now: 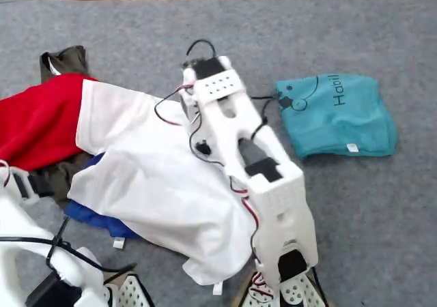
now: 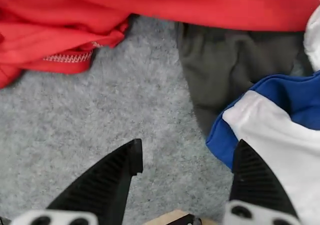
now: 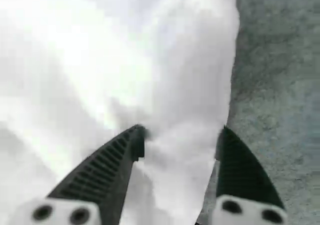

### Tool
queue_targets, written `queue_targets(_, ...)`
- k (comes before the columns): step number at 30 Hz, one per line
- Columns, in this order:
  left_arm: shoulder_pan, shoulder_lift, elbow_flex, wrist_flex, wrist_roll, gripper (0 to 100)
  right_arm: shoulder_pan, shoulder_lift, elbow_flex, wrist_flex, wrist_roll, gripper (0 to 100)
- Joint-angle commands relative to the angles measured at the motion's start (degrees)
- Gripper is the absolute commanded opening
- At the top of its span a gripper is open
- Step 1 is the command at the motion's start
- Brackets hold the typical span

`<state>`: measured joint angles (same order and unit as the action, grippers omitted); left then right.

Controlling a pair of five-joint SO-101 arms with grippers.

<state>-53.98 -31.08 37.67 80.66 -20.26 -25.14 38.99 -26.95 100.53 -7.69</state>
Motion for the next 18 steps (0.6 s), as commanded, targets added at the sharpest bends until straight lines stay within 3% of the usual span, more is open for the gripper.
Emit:
queue_targets(1, -1.01, -1.67, 0.31, -1.14, -1.14, 30, 0.18, 3.12, -2.77, 0.35, 0.26, 1.9)
queue_targets(9, 0.4, -1.58, -0.22, -1.23, -1.23, 30, 7.56, -1.63, -3.03, 0.7, 0.18, 1.3)
queue_targets(18, 0.4, -1.14, -0.04, -5.54, -1.23, 30, 16.0, -28.97, 2.24, 0.62, 6.33, 1.3)
